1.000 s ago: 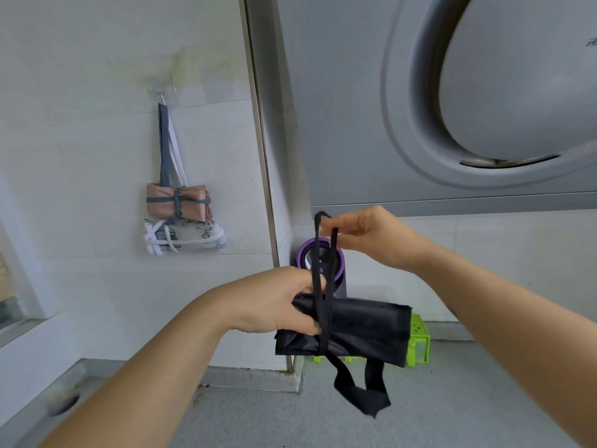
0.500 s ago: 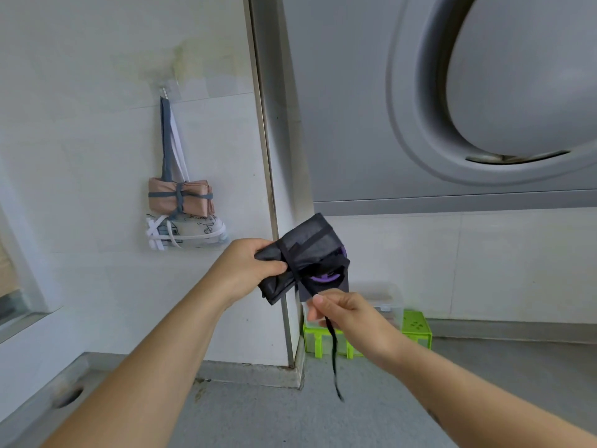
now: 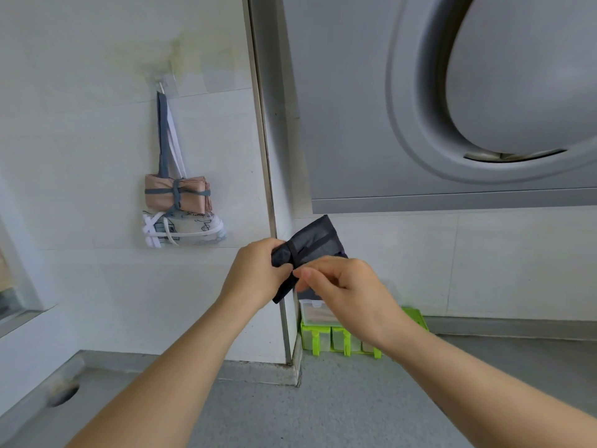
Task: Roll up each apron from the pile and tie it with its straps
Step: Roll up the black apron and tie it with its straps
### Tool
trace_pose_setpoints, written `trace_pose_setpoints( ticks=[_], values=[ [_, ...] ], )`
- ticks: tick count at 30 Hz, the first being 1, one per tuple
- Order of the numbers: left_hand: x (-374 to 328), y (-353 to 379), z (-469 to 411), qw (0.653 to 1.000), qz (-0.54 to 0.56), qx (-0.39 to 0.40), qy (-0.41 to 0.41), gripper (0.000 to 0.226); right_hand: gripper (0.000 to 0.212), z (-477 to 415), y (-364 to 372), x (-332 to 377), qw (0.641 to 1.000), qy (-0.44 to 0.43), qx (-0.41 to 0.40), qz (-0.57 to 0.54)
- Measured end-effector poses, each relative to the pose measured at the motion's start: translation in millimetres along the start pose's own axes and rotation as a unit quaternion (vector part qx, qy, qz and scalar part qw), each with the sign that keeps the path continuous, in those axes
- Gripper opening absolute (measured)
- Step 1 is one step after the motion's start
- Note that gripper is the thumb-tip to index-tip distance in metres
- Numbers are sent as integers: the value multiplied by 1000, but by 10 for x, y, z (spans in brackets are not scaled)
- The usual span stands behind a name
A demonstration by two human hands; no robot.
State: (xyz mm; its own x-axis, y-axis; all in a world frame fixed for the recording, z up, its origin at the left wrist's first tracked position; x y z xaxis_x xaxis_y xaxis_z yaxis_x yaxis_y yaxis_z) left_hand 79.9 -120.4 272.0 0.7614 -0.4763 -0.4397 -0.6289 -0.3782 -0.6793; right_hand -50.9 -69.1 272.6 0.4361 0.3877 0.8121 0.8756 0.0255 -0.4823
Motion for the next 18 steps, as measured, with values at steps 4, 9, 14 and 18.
trace_pose_setpoints(
  ticks=[4,9,14,18],
  values=[
    [-272,117,49,993,-63,55,84,24,30,-172,-204,175,993,-9,-55,106],
    [-568,229,159,974,-51,154,160,11,23,-486,-443,52,994,79,39,60],
    [-643,167,241,968,3,180,176,13,35,-527,-428,-149,984,73,146,74],
    [-640,129,315,968,129,170,133,22,16,-450,-295,-305,970,92,223,22]
  ],
)
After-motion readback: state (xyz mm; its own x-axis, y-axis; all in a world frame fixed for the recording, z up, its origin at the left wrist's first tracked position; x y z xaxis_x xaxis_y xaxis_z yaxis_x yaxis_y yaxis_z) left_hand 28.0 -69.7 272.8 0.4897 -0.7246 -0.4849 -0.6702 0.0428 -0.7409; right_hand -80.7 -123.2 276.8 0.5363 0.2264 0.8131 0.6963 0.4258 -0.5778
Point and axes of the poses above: each hand's wrist, its own z-axis away from the middle knuckle, its own y-axis out of the palm, x = y × z, the point moved 10 cm from there along -z, towards the middle knuckle, and after that the axes turned 15 degrees about y, right-handed, at the moved point
